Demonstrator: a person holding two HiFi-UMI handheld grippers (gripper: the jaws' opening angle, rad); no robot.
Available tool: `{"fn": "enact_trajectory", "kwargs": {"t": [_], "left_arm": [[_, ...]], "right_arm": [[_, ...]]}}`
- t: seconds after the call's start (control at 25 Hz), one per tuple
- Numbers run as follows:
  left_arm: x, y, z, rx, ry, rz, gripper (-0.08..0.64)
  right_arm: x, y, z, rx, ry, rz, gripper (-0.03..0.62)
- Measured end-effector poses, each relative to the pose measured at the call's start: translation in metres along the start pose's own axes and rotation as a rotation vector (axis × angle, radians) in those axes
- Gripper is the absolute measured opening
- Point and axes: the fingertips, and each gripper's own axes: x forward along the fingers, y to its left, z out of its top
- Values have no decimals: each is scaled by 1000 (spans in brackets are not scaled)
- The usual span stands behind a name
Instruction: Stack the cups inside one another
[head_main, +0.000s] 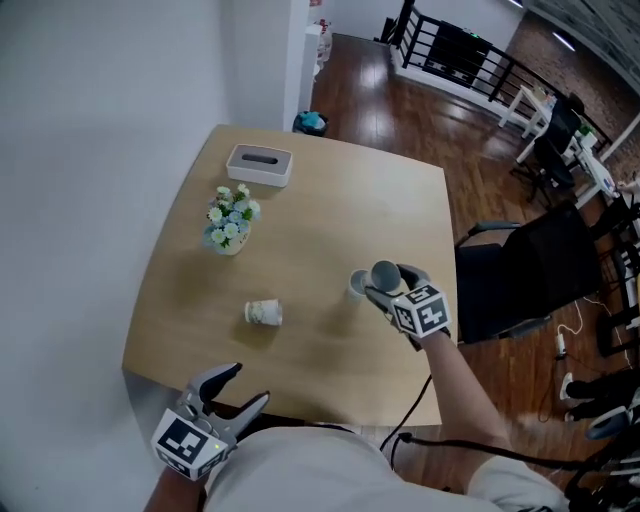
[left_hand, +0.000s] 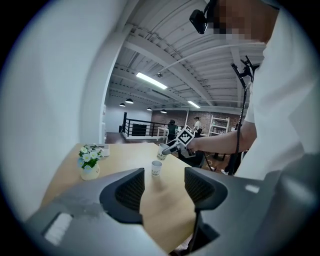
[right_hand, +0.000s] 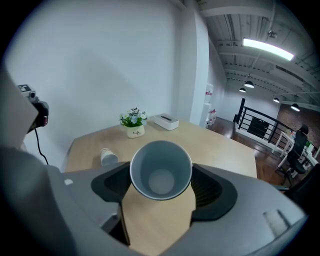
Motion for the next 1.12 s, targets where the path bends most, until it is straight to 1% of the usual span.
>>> {"fn": "enact_trajectory", "kwargs": {"t": [0.24, 0.4, 0.48, 0.6, 0.76, 0.84, 0.88, 1.0, 1.08, 1.12], "left_arm": [[-28, 21, -21, -41, 3, 52, 267], [-41, 26, -27, -60, 9, 64, 267], [-45, 29, -25, -61, 18, 70, 267], [-46, 31, -20, -64, 6, 61, 267], [-46, 32, -15, -47, -1, 37, 267], [-45, 34, -13, -47, -9, 26, 267], [-44, 35, -13, -48, -10, 17, 267], [-43, 36, -12, -24, -5, -12, 268], [-43, 38, -10, -12, -19, -25, 272], [-43, 40, -10, -9, -20, -31, 273]], "right_arm": [[41, -2, -13, 24, 68, -1, 376], [49, 0, -19, 35, 102, 4, 385], [46, 1, -17, 42, 100, -8, 396], [39, 8, -11, 46, 82, -18, 396], [25, 35, -1, 29, 54, -6, 396], [23, 62, 4, 15, 37, 31, 396], [24, 82, 6, 2, 32, 65, 396], [38, 153, 2, -47, 43, 207, 394], [54, 190, -5, -51, 54, 282, 383], [63, 202, -8, -39, 58, 305, 372]]}}
